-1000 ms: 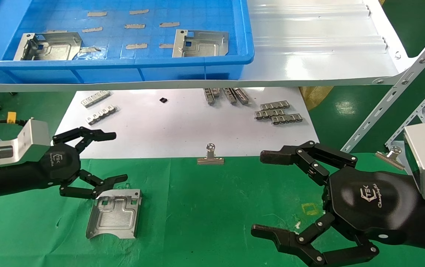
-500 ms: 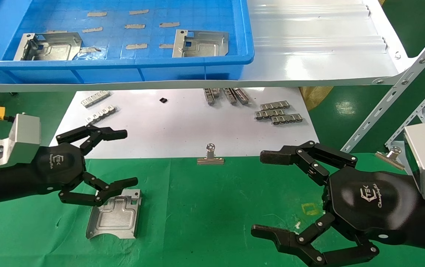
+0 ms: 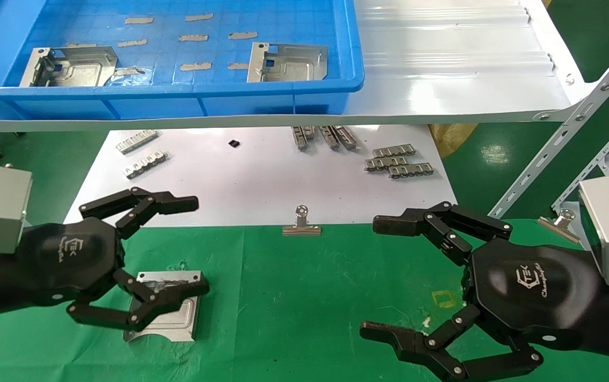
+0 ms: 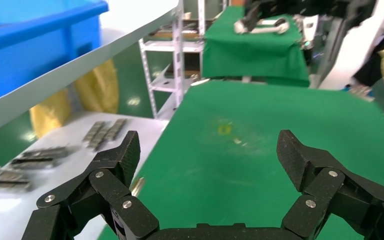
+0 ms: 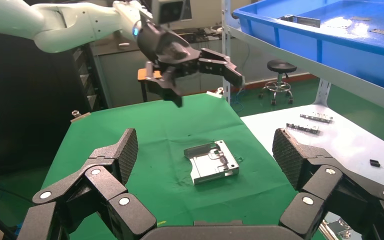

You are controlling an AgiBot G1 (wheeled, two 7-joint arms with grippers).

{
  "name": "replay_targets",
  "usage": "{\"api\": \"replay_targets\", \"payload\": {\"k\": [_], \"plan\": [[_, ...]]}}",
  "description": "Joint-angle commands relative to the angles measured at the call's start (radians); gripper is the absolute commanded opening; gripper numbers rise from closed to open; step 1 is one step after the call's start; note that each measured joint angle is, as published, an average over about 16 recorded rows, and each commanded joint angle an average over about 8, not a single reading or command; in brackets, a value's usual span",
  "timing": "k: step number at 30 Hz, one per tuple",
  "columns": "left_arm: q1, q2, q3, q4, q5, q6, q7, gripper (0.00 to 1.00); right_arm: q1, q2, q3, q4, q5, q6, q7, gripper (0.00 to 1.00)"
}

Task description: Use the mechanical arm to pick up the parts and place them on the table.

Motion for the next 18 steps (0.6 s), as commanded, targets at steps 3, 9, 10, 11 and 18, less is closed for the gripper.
{"api": "replay_targets", "payload": {"k": [3,9,10,11,18], "plan": [[0.041,-0.016,-0.031,-0.085,-0.023,-0.006,-0.058,1.00,0.000,0.000,0.000,0.000,0.000,0.000,0.000,1.00],[0.099,-0.039,-0.077,-0.208,-0.058,-0.015,-0.142,1.00,0.000,0.000,0.000,0.000,0.000,0.000,0.000,1.00],[0.106,-0.042,-0.082,-0.222,-0.061,-0.016,-0.152,1.00,0.000,0.000,0.000,0.000,0.000,0.000,0.000,1.00],[0.115,-0.045,-0.089,-0.240,-0.066,-0.017,-0.163,1.00,0.000,0.000,0.000,0.000,0.000,0.000,0.000,1.00],[0.145,-0.057,-0.113,-0.305,-0.086,-0.021,-0.197,1.00,0.000,0.000,0.000,0.000,0.000,0.000,0.000,1.00]]}}
